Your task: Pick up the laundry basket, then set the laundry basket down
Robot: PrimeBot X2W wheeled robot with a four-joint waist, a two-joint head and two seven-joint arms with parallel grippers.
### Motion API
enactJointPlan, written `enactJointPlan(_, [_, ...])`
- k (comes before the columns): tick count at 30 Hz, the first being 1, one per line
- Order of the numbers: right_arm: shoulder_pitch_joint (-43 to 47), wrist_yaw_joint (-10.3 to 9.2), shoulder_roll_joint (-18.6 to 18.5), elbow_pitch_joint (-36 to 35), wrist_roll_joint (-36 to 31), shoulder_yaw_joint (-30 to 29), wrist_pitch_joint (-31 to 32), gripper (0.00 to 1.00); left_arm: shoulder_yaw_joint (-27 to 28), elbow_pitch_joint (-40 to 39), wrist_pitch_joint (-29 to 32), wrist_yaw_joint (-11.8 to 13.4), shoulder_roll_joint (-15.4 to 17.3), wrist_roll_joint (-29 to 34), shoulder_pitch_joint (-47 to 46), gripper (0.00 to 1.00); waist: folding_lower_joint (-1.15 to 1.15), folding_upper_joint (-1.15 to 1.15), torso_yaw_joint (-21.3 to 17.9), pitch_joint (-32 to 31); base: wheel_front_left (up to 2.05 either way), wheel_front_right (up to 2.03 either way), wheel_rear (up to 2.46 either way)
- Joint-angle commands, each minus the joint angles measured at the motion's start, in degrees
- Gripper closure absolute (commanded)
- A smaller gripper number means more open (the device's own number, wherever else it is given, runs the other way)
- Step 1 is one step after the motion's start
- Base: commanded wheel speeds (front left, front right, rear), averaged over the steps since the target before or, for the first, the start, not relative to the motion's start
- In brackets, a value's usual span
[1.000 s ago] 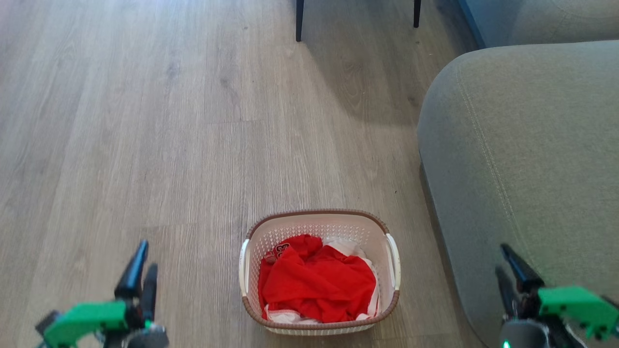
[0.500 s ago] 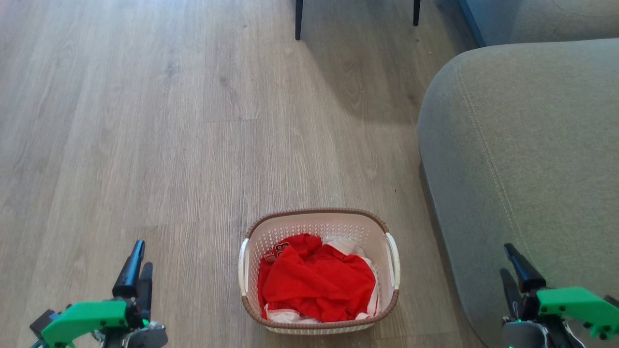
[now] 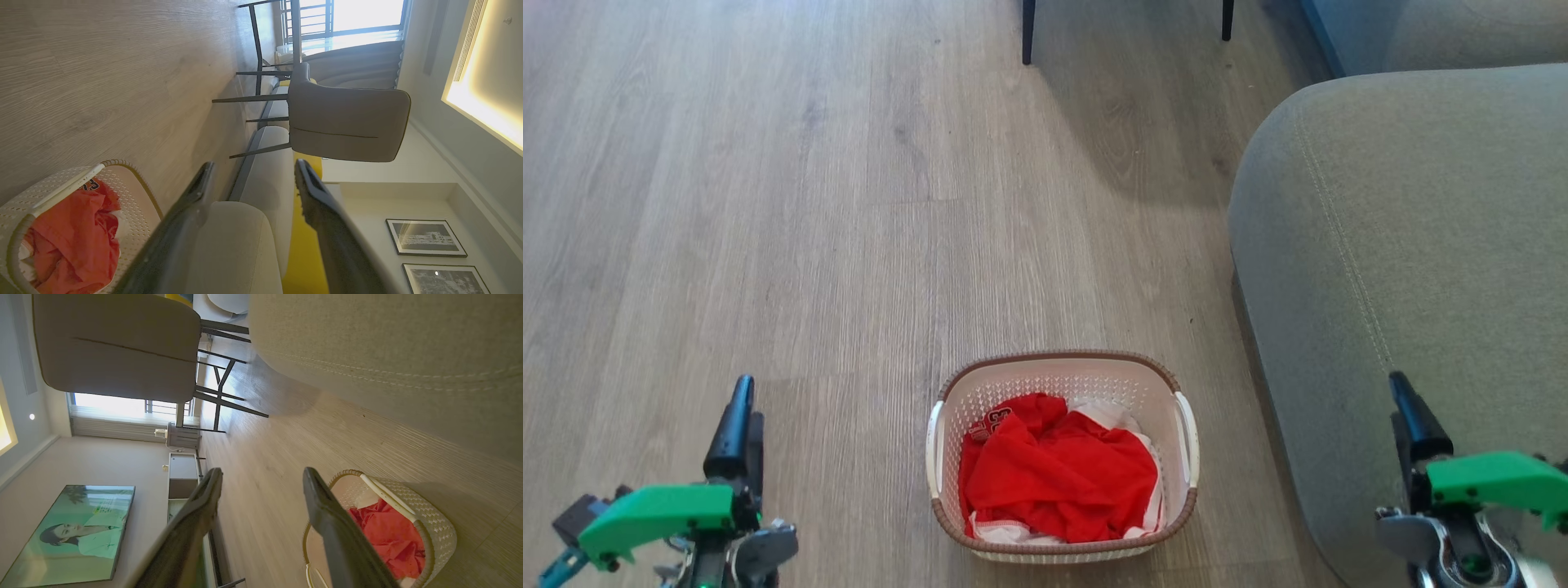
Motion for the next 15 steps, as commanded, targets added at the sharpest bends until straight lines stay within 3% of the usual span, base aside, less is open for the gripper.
enactJointPlan(1, [-3.56, 0.11, -0.38, -2.94, -2.41, 0.32, -0.68, 0.0, 1.2, -2.95, -0.67, -0.11, 0.4, 1.57, -3.45, 0.0, 0.0, 0.0, 0.03, 0.04, 0.0, 0.0, 0.0])
enactJointPlan(15, [-5.72, 0.16, -0.48, -8.96, -17.7, 3.65, -3.02, 0.0, 3.28, -10.43, -3.03, 0.0, 0.44, 12.83, -5.41, 0.0, 0.0, 0.0, 0.17, 0.67, 0.0, 0.0, 0.0])
